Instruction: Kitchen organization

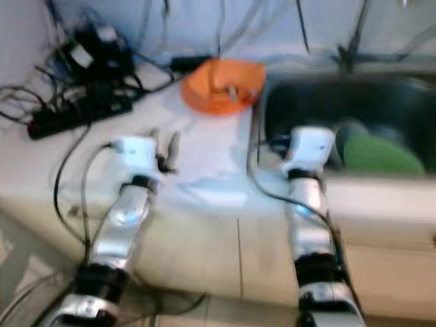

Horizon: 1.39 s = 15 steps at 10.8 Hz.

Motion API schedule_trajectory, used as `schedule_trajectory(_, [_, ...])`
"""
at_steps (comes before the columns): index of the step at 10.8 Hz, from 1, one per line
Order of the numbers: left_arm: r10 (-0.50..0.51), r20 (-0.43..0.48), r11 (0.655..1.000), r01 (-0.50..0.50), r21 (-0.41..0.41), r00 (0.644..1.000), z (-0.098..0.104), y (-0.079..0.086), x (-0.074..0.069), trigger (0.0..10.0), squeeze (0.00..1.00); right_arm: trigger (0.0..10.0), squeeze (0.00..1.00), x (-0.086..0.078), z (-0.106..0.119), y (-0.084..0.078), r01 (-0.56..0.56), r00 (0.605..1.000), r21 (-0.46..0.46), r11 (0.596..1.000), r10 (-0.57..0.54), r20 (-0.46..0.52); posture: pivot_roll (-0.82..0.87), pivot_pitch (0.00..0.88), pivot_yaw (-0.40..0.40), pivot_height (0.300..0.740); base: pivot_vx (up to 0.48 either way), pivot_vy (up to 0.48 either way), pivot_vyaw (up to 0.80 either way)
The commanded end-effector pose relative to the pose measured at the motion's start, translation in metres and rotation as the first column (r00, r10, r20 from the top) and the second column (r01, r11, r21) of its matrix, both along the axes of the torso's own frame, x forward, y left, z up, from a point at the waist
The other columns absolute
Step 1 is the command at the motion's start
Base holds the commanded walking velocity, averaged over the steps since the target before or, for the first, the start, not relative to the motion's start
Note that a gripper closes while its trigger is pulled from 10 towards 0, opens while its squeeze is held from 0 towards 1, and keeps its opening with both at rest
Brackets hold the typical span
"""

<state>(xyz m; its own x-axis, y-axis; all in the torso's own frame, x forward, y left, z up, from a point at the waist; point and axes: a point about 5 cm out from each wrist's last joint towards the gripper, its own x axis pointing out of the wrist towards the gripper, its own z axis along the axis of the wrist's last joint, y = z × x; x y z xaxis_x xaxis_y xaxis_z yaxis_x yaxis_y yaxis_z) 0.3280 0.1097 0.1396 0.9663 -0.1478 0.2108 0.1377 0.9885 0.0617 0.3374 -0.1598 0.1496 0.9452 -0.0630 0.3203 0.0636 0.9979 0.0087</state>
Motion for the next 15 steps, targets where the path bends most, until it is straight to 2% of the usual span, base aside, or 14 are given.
schedule_trajectory(1, [0.024, 0.012, 1.000, -0.024, 0.014, 1.000, 0.003, 0.011, 0.002, 10.0, 0.00, 10.0, 0.00, 0.003, -0.003, 0.012, -0.033, 0.999, 0.019, 0.999, 0.034, -0.033, 0.08, 0.000, 0.089, 0.740, 0.349, 0.000, -0.76])
schedule_trajectory(3, [0.017, 0.011, 1.000, -0.017, 0.010, 1.000, 0.003, 0.010, 0.001, 10.0, 0.00, 10.0, 0.00, 0.003, -0.001, 0.012, -0.028, 0.999, 0.006, 1.000, 0.028, -0.016, 0.08, 0.000, 0.087, 0.740, 0.311, 0.000, -0.38])
schedule_trajectory(6, [-0.001, 0.014, 1.000, 0.001, -0.002, 1.000, 0.003, 0.008, -0.001, 10.0, 0.00, 10.0, 0.00, 0.003, 0.000, 0.010, -0.020, 1.000, 0.006, 1.000, 0.020, -0.008, 0.08, 0.000, 0.083, 0.740, 0.000, 0.000, 0.00])
schedule_trajectory(9, [0.006, 0.022, 1.000, -0.006, -0.005, 1.000, 0.007, 0.010, 0.000, 10.0, 0.00, 10.0, 0.00, 0.006, 0.011, 0.005, -0.014, 1.000, -0.004, 1.000, 0.015, 0.020, 0.08, 0.000, 0.078, 0.740, 0.000, 0.000, 0.00])
schedule_trajectory(12, [0.013, 0.009, 1.000, -0.013, -0.005, 1.000, 0.014, 0.012, 0.008, 10.0, 0.00, 10.0, 0.00, 0.008, 0.016, 0.007, -0.028, 0.999, -0.007, 1.000, 0.028, 0.030, 0.08, 0.000, 0.077, 0.740, 0.000, 0.000, 0.00])
schedule_trajectory(14, [0.025, -0.065, 1.000, -0.026, -0.009, 0.998, 0.022, 0.018, 0.020, 10.0, 0.00, 10.0, 0.00, 0.008, 0.016, 0.008, -0.033, 0.999, -0.009, 0.999, 0.033, 0.025, 0.08, 0.000, 0.076, 0.740, 0.000, 0.000, 0.00])
schedule_trajectory(15, [0.003, -0.083, 1.000, -0.006, -0.031, 0.997, 0.033, 0.019, 0.026, 10.0, 0.00, 10.0, 0.00, 0.009, 0.016, 0.009, -0.035, 0.999, -0.010, 0.999, 0.036, 0.022, 0.08, 0.000, 0.076, 0.740, 0.000, 0.000, 0.00])
